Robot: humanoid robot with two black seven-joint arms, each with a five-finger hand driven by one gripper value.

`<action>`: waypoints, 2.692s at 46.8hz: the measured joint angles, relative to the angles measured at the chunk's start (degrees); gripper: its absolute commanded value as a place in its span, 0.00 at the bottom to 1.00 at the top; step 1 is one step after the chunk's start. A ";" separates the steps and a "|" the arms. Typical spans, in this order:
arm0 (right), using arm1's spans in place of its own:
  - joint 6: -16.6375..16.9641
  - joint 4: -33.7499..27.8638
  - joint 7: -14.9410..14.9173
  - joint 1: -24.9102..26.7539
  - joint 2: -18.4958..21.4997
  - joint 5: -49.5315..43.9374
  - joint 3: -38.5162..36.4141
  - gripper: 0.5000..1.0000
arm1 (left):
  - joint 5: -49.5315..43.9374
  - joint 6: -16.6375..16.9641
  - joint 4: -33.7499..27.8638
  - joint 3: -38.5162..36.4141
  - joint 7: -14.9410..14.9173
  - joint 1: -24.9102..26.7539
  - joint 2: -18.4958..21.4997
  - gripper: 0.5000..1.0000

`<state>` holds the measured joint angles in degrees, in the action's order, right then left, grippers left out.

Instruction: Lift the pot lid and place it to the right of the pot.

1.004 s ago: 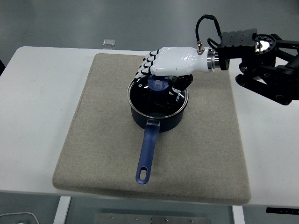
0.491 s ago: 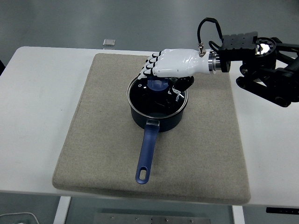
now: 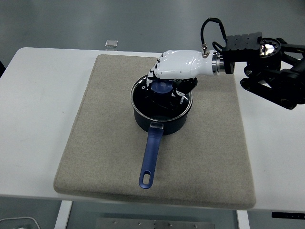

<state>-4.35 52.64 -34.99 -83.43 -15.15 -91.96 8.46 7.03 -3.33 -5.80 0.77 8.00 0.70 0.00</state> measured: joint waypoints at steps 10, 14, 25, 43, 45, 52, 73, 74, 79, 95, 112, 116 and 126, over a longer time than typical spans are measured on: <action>1.24 0.00 0.00 0.01 0.03 0.13 -0.04 0.00 | 0.00 -0.01 0.00 -0.02 0.00 0.00 0.00 1.00; 1.83 0.00 0.00 -0.02 0.01 0.18 -0.12 0.00 | 0.00 -0.01 0.00 -0.03 0.00 0.00 0.00 1.00; 2.42 0.00 0.00 -0.09 0.04 -0.28 -0.11 0.00 | 0.00 -0.01 0.00 -0.03 0.00 0.00 0.00 1.00; 2.77 -0.09 -0.04 -2.39 -0.04 0.08 -0.28 0.00 | 0.00 -0.01 0.00 0.00 0.00 0.00 0.00 1.00; 2.75 -0.09 -0.04 -2.39 -0.04 0.08 -0.28 0.00 | 0.00 -0.01 0.00 -0.01 0.00 0.00 0.00 1.00; 2.75 -0.09 -0.01 -2.53 -0.05 0.06 -0.28 0.00 | 0.00 0.02 0.00 -0.02 0.00 0.00 0.00 1.00; 2.77 -0.20 -0.01 -3.79 -0.05 0.23 -0.50 0.00 | 0.00 0.00 0.00 -0.03 0.00 0.00 0.00 1.00; 2.77 -0.32 -0.01 -3.81 -0.05 0.28 -0.56 0.00 | 0.00 0.00 0.00 -0.03 0.00 0.00 0.00 1.00; 2.77 -1.47 -0.01 -4.04 -0.05 0.42 -0.75 0.00 | 0.00 -0.01 0.00 -0.02 0.00 0.00 0.00 1.00; 2.67 -7.69 -0.02 -4.57 0.82 1.76 -1.01 0.00 | 0.00 0.00 0.00 -0.02 0.00 0.00 0.00 1.00; 2.68 -16.10 -0.01 -4.50 1.27 1.88 -0.54 0.00 | 0.00 0.02 0.00 0.01 0.00 0.00 0.00 1.00; 2.67 -17.86 -0.01 -4.36 1.31 1.88 -0.24 0.00 | 0.00 0.02 0.00 0.02 0.00 -0.01 0.00 1.00; 2.56 -21.25 -0.01 -3.61 1.63 1.67 0.04 0.00 | 0.00 -0.01 0.00 0.01 0.00 -0.01 0.00 1.00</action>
<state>-1.79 31.40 -35.00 -87.04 -13.53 -90.29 8.50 7.03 -3.34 -5.80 0.78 8.00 0.70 0.00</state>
